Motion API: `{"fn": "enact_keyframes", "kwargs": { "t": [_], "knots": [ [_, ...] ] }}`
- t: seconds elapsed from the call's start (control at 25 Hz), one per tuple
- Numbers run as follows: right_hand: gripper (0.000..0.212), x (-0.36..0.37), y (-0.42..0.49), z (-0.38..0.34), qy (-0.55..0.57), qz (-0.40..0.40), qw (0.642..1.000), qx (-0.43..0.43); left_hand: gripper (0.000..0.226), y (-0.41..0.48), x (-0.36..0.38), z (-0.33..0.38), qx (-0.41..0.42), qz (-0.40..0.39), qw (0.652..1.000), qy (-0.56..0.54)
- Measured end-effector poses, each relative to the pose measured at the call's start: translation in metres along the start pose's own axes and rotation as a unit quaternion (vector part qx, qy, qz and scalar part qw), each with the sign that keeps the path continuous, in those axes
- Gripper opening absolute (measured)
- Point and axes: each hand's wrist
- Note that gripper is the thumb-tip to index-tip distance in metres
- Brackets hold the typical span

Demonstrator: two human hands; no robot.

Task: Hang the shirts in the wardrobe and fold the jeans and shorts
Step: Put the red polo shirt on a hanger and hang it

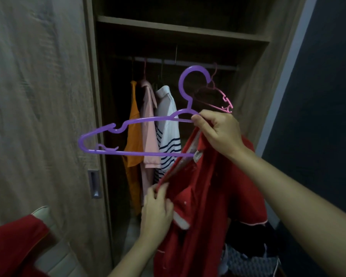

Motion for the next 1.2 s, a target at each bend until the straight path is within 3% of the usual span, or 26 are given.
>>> {"fn": "enact_keyframes", "kwargs": {
  "t": [0.08,0.12,0.36,0.48,0.64,0.72,0.8,0.88,0.96,1.0,1.08,1.16,1.2],
  "knots": [
    [0.049,-0.002,-0.005,0.004,-0.002,0.002,1.0,-0.006,0.069,0.011,-0.007,-0.008,-0.124,-0.037,0.99,0.05],
    [0.05,-0.002,-0.009,0.008,-0.009,0.0,1.0,-0.013,0.075,0.016,-0.014,-0.017,-0.145,-0.053,0.987,0.04],
    [0.068,0.0,-0.06,0.061,-0.069,-0.027,0.995,-0.059,0.065,0.06,-0.081,-0.048,-0.083,-0.114,0.987,-0.084],
    [0.071,0.004,-0.088,0.083,-0.07,-0.025,0.996,-0.049,0.058,0.063,-0.101,-0.048,-0.085,-0.186,0.973,-0.11],
    [0.068,0.011,-0.11,0.091,-0.132,-0.065,0.981,-0.123,0.073,0.071,-0.115,-0.047,-0.064,-0.267,0.958,-0.087],
    [0.07,0.023,-0.109,0.076,-0.177,-0.086,0.971,-0.133,0.063,0.08,-0.115,-0.032,-0.088,-0.231,0.969,-0.023],
    [0.066,0.036,-0.1,0.047,-0.179,-0.091,0.978,-0.062,0.048,0.08,-0.106,-0.001,-0.115,-0.1,0.987,0.045],
    [0.051,0.041,-0.086,0.027,-0.141,-0.102,0.983,0.056,0.039,0.066,-0.09,0.03,0.008,0.004,0.999,0.046],
    [0.042,0.038,-0.078,0.024,-0.086,-0.092,0.985,0.12,0.038,0.049,-0.085,0.035,0.165,-0.001,0.986,-0.003],
    [0.041,0.034,-0.077,0.026,-0.061,-0.082,0.986,0.129,0.039,0.047,-0.09,0.028,0.2,0.012,0.98,-0.011],
    [0.047,0.028,-0.077,0.032,-0.022,-0.059,0.99,0.13,0.048,0.057,-0.105,0.003,0.177,0.067,0.98,0.057],
    [0.05,0.028,-0.079,0.036,0.005,-0.052,0.991,0.122,0.06,0.068,-0.118,-0.019,0.149,0.017,0.976,0.161],
    [0.049,0.028,-0.079,0.036,0.01,-0.055,0.992,0.117,0.058,0.071,-0.12,-0.027,0.16,-0.03,0.974,0.157]
  ]
}}
Point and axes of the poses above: each hand's wrist, its own y-axis towards the middle knuckle, its own x-axis out of the palm, z = x × y, and after that the axes turned 1 degree about x, right-handed
